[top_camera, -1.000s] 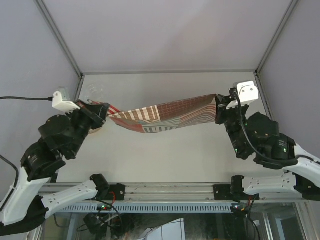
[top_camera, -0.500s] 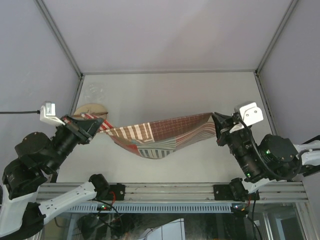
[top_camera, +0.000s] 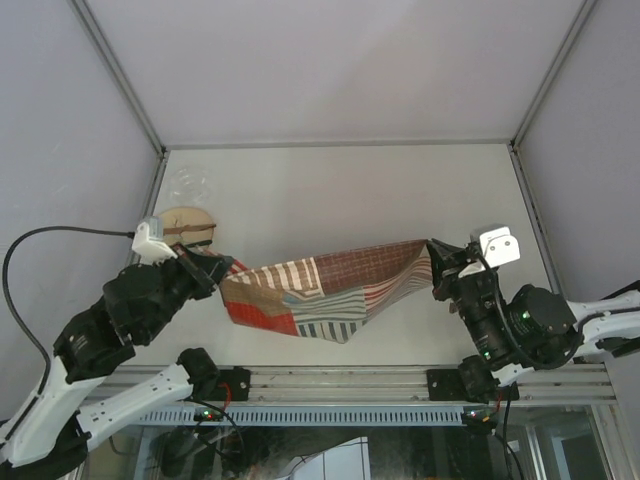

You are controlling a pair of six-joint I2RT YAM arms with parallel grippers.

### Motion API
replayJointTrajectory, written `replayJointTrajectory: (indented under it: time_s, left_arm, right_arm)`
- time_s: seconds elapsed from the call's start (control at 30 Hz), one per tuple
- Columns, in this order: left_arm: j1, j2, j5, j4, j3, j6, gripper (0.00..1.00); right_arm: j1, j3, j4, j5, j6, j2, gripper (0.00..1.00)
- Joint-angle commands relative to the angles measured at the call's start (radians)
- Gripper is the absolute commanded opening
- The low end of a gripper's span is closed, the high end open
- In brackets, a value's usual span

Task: Set the dinner table for one person
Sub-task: Flatten out the napkin at the center of the board.

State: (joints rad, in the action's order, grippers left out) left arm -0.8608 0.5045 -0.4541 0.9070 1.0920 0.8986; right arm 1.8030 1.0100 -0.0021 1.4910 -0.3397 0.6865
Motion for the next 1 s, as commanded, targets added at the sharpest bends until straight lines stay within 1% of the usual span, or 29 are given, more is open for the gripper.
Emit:
replayJointTrajectory:
  time_s: [0.0,0.1,0.23,0.33,0.47,0.5,0.53,0.57,0.6,0.63,0.67,0.73,0.83,0.9,0.97]
  left_arm:
    - [0.014,0.087,-0.095,-0.063,-0.030,-0.058,0.00]
    - [0.040,0.138,-0.080,-0.116,-0.053,-0.072,0.00]
    - [0.089,0.171,-0.019,-0.179,-0.075,-0.088,0.00]
    - [0.096,0.185,-0.018,-0.189,-0.063,-0.104,0.00]
    - [0.101,0.190,-0.026,-0.189,-0.044,-0.125,0.00]
    - [0.101,0.192,-0.030,-0.188,-0.042,-0.128,0.00]
    - [0.103,0.192,-0.033,-0.187,-0.041,-0.130,0.00]
    - [0.103,0.190,-0.033,-0.188,-0.042,-0.132,0.00]
    - [0.104,0.188,-0.033,-0.189,-0.045,-0.133,0.00]
    - [0.105,0.188,-0.034,-0.189,-0.046,-0.133,0.00]
    - [0.106,0.186,-0.034,-0.189,-0.048,-0.133,0.00]
    - [0.108,0.183,-0.035,-0.188,-0.052,-0.134,0.00]
    - [0.116,0.174,-0.043,-0.183,-0.048,-0.141,0.00]
    - [0.122,0.173,-0.055,-0.174,-0.036,-0.151,0.00]
    - [0.133,0.173,-0.061,-0.168,-0.027,-0.163,0.00]
  right_arm:
    - [-0.057,0.014,-0.032,0.192,0.106,-0.051,0.00]
    - [-0.094,-0.011,-0.042,0.176,0.135,-0.053,0.00]
    - [-0.117,-0.027,-0.025,0.158,0.131,-0.037,0.00]
    - [-0.126,-0.027,0.014,0.110,0.090,-0.011,0.00]
    - [-0.139,-0.025,0.009,0.029,0.085,0.043,0.00]
    - [-0.140,-0.011,-0.047,-0.009,0.131,0.056,0.00]
    - [-0.147,0.026,-0.167,-0.066,0.254,0.074,0.00]
    - [-0.171,0.080,-0.365,-0.154,0.407,0.098,0.00]
    - [-0.242,0.130,-0.523,-0.261,0.549,0.141,0.00]
    - [-0.275,0.145,-0.582,-0.330,0.594,0.170,0.00]
    - [-0.302,0.145,-0.597,-0.375,0.608,0.195,0.00]
    - [-0.323,0.126,-0.544,-0.442,0.556,0.232,0.00]
    - [-0.377,0.110,-0.455,-0.568,0.502,0.224,0.00]
    - [-0.447,0.103,-0.431,-0.674,0.493,0.191,0.00]
    - [-0.555,0.084,-0.414,-0.798,0.492,0.152,0.00]
